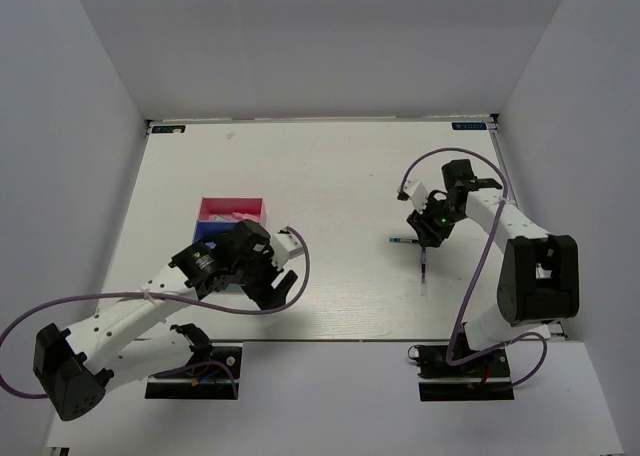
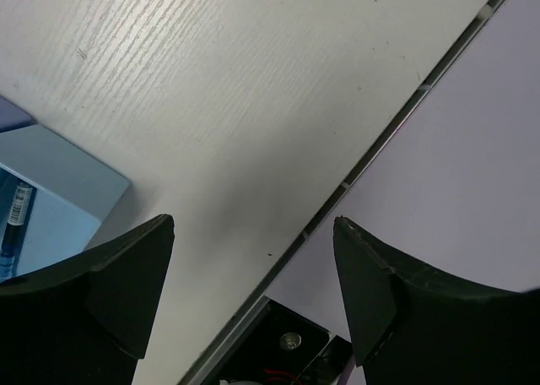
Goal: Sort the stationery into containers
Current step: Grab a piece of stationery with the right arm
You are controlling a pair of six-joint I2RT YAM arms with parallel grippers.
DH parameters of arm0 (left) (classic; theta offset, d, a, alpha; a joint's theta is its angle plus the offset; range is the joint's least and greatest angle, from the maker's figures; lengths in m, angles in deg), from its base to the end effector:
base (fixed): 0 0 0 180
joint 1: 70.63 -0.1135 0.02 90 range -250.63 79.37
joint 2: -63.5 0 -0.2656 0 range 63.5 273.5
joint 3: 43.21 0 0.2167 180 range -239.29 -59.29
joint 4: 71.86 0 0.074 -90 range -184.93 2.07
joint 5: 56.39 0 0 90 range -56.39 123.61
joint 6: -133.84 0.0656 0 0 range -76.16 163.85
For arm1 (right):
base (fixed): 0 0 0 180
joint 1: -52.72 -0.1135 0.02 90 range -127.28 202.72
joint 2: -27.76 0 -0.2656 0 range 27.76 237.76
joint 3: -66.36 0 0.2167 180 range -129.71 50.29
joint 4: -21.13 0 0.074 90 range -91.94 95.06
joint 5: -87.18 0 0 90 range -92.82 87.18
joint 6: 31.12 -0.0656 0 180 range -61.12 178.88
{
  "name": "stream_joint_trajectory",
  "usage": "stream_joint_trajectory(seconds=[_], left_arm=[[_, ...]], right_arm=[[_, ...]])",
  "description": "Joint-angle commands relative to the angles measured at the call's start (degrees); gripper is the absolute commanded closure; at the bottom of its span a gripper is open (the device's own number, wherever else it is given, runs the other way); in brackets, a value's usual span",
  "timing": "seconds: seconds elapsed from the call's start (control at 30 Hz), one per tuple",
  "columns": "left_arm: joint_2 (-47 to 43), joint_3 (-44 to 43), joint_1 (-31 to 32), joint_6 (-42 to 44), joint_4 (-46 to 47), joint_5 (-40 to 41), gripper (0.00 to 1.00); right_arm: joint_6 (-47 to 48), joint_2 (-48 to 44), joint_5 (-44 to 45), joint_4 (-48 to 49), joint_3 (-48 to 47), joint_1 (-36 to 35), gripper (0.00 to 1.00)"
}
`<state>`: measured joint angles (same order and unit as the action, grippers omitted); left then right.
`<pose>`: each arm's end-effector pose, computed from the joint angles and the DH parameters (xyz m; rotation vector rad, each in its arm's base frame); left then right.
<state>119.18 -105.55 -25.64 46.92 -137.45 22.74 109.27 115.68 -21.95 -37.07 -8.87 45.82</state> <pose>0.1022 -0.1197 0.2394 1.1467 2.3988 -0.5004 0.2618 0.0533 0.2028 -1.3614 2.3327 0.2542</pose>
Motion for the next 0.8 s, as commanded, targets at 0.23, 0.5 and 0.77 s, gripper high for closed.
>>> stream_joint_trajectory(seconds=[0.23,0.5,0.77], left_arm=[[-5.32,3.54,5.01,-2.63,3.02,2.88,0.14],[-8.57,6.44,5.28,-5.27,3.73,3.40,0.12],[-10.76,8.03,6.07,-6.32,3.99,3.49,0.12]], right_arm=[[8.32,9.72,3.67,4.78,-2.45,-1.89,0.50],[9.11,14.12,6.91,7.33,-2.98,-4.35,0.52],[13.24,15.26,13.33,11.89,4.74,-6.20,0.74]])
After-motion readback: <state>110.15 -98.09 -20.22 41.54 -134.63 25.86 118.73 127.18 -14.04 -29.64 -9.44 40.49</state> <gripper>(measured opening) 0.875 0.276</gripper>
